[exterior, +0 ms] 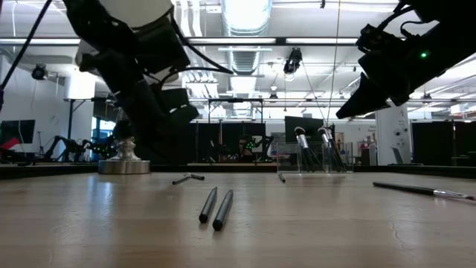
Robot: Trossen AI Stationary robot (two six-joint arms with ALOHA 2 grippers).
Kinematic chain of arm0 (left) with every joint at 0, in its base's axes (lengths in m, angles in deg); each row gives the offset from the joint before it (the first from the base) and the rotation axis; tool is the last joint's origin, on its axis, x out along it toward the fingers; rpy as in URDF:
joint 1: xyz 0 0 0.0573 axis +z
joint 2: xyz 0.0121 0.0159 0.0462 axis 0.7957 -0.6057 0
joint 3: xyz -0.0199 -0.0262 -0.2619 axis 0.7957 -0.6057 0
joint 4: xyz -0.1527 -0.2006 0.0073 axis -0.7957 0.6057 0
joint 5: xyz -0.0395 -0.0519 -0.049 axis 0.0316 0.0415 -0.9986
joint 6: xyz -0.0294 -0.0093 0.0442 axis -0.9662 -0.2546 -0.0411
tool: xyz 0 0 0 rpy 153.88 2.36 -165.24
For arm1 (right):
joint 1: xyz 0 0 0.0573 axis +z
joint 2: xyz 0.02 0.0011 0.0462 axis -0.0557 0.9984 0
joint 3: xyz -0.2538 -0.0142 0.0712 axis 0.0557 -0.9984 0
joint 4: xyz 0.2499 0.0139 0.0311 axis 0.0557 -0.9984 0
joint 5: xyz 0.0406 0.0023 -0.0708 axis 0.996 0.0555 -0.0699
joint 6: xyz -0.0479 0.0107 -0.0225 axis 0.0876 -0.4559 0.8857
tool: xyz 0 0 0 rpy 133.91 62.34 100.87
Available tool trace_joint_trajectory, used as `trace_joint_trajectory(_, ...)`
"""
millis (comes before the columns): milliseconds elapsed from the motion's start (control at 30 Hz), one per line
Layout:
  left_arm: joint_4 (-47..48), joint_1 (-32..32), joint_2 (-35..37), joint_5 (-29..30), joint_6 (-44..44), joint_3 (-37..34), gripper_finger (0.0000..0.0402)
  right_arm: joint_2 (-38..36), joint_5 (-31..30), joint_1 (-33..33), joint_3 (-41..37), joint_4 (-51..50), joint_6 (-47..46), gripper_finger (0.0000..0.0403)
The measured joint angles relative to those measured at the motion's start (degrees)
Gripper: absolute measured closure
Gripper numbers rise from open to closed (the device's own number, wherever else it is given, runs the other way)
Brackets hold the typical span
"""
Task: Put items in baskets/containers
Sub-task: Put the eyeshadow brush into the transparent organizer
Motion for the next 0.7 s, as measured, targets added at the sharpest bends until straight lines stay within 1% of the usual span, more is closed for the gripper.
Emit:
trace_joint_trajectory(167,-3.5,1.3,-2.0,0.2,1.1,0.1,0.0318,0.0,0.0,0.0,0.0,0.1,0.0,0.0394)
trace_joint_trajectory(267,-3.8,1.8,-2.7,0.9,1.7,0.1,0.0318,0.0,0.0,0.0,0.0,0.1,0.0,0.0394)
trace_joint_trajectory(700,-6.4,3.0,-5.6,1.0,1.9,0.4,0.0318,0.0,0.0,0.0,0.0,0.2,0.0,0.0394)
